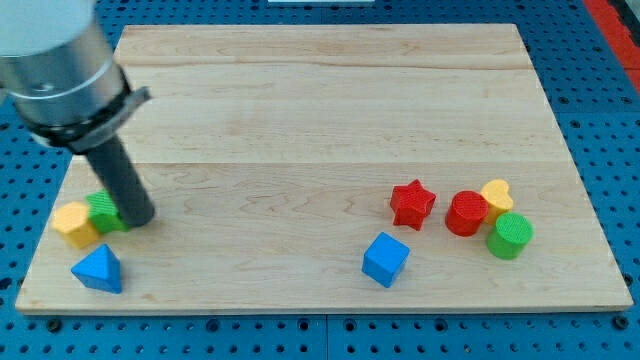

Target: Move the red star and blue cube towards the bottom center

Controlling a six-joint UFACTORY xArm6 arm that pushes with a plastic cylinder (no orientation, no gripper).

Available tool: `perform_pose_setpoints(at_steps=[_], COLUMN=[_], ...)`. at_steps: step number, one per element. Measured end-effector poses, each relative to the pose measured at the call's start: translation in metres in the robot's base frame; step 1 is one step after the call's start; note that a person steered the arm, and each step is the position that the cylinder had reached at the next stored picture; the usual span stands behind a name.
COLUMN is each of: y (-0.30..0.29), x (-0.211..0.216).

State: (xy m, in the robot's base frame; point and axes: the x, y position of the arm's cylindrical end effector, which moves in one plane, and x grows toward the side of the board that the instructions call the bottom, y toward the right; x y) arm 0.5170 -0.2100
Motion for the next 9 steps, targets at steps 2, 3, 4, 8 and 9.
perform_pose_setpoints(at_steps=[2,3,4,8,9], y=[0.086,0.178,0.232,0.245,0.272], x=[-0.007,-0.009,-0.008,-0.046,-0.054])
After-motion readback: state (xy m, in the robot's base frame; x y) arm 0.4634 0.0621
